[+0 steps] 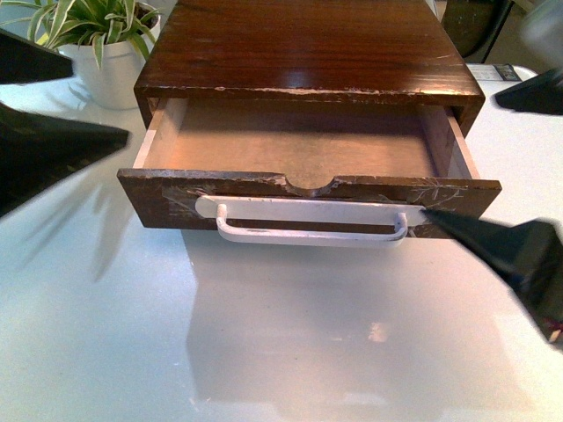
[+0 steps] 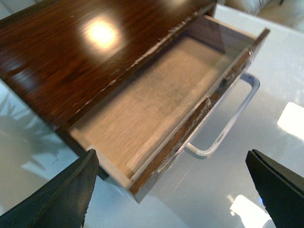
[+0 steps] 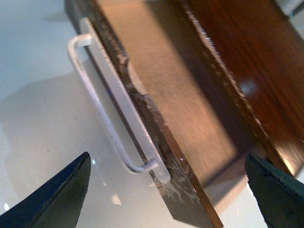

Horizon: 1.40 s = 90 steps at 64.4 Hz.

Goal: Open drawer

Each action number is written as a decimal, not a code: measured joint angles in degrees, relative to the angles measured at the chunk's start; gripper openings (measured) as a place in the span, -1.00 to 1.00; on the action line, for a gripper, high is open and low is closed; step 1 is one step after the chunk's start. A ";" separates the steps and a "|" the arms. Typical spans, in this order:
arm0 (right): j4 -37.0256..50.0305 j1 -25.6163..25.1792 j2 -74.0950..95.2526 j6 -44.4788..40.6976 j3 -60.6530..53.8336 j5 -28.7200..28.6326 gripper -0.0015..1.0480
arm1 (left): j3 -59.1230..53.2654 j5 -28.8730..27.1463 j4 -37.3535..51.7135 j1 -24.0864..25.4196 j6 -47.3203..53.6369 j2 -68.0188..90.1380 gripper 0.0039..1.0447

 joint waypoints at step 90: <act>2.60 -19.12 -51.49 38.25 -24.57 13.60 -0.96 | -31.56 -42.49 7.98 2.03 -26.38 -56.81 -0.97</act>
